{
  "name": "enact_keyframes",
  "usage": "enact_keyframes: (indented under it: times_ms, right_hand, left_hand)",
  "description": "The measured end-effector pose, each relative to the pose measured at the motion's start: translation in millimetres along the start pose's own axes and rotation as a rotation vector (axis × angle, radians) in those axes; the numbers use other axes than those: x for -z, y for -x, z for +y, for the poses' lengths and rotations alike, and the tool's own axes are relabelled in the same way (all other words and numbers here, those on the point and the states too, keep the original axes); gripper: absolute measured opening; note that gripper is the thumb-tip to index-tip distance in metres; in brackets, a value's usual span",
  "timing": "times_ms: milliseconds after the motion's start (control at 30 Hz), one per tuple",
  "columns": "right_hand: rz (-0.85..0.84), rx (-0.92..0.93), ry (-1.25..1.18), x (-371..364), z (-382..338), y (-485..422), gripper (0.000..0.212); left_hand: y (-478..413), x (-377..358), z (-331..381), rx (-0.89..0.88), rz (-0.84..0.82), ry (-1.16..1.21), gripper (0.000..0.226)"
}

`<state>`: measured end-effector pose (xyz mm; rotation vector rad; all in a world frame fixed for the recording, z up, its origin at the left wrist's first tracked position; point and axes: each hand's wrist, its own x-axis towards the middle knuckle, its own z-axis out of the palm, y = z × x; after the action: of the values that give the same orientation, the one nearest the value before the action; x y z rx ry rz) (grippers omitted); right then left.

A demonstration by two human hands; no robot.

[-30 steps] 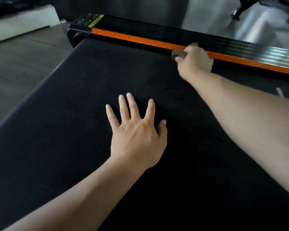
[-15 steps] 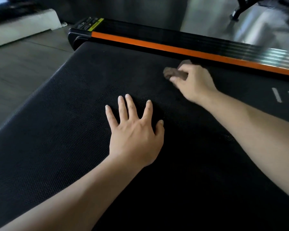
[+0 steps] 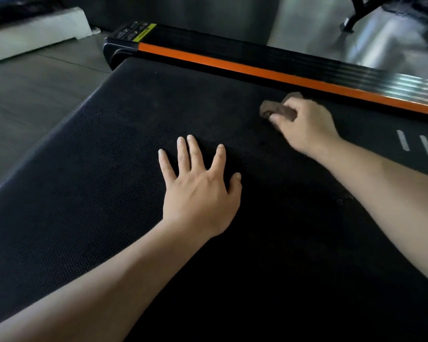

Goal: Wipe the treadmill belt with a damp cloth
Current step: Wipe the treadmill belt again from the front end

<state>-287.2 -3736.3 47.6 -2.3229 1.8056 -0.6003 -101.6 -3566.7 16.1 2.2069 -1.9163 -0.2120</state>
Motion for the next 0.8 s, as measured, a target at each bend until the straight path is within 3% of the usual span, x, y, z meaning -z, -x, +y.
enact_keyframes:
  times_ms: [100,167,300,367,533,700,800]
  right_hand:
    - [0.108,-0.182,0.083,3.4,1.8,-16.0,0.024]
    - [0.111,-0.139,0.083,-1.2,-9.0,-1.9,0.027]
    - [-0.067,0.090,-0.071,4.9,-19.6,62.7,0.021]
    - [-0.049,0.110,-0.009,12.9,-10.2,64.5,0.023]
    - [0.121,-0.180,0.071,17.1,3.3,38.3,0.026]
    - [-0.104,0.098,-0.083,19.1,-28.9,116.0,0.022]
    - [-0.055,0.123,0.032,24.7,-17.6,110.8,0.025]
  left_hand:
    - [0.3,-0.8,-0.2,-0.001,0.008,0.000,0.069]
    - [-0.3,0.1,-0.1,0.001,-0.002,-0.002,0.069]
    - [-1.1,3.1,0.6,0.009,-0.017,-0.004,0.068]
    - [-0.4,3.8,0.9,0.016,-0.022,0.003,0.068]
    - [4.7,11.8,-4.5,-0.015,-0.028,0.043,0.064]
    - [37.4,18.9,-17.8,-0.058,-0.080,0.025,0.068]
    - [56.3,18.8,-22.4,-0.040,-0.096,0.005,0.070]
